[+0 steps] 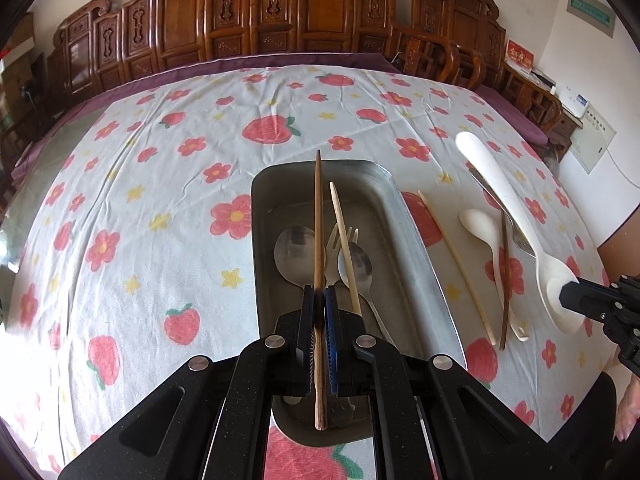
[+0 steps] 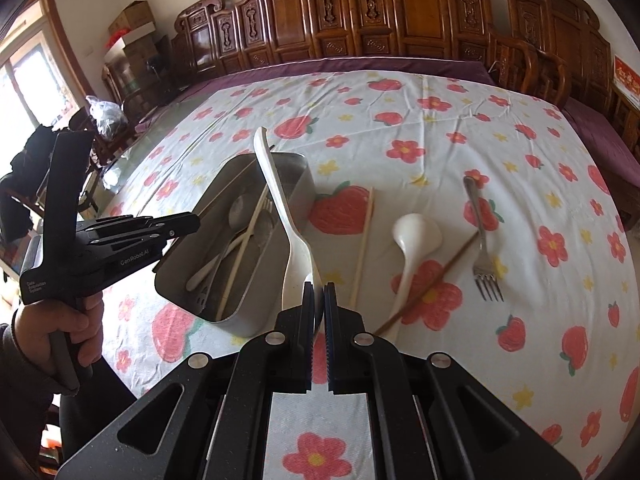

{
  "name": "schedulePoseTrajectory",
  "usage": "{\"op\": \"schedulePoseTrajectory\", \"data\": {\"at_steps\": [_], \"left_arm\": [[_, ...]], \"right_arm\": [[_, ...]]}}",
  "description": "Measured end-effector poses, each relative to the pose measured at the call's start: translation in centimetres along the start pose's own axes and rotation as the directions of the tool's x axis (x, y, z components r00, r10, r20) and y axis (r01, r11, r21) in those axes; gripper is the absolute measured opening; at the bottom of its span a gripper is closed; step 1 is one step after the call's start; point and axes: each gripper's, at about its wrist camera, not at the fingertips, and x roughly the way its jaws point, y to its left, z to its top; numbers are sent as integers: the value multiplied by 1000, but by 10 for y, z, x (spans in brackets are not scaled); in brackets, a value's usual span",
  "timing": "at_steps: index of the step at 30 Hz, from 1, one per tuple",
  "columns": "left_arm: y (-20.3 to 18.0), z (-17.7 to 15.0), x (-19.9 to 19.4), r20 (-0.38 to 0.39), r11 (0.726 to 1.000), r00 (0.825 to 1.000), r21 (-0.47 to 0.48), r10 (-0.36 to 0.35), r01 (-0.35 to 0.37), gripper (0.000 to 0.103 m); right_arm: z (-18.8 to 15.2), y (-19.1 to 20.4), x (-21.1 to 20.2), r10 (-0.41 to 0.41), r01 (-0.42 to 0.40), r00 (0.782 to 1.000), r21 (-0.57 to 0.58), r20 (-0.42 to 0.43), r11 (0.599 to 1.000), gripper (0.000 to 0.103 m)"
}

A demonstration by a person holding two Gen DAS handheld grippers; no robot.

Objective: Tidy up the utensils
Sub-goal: 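Carry the chopstick into the tray and open the left tool while the right tool holds the spoon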

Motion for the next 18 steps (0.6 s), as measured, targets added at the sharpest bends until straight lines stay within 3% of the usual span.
{"op": "schedulePoseTrajectory", "data": {"at_steps": [18], "left_arm": [[2,-17,-5,-20,1000,1000,-5,-14,13,5]], "right_arm": [[2,23,12,19,-20,1000,-19,-13,1000,6]]}}
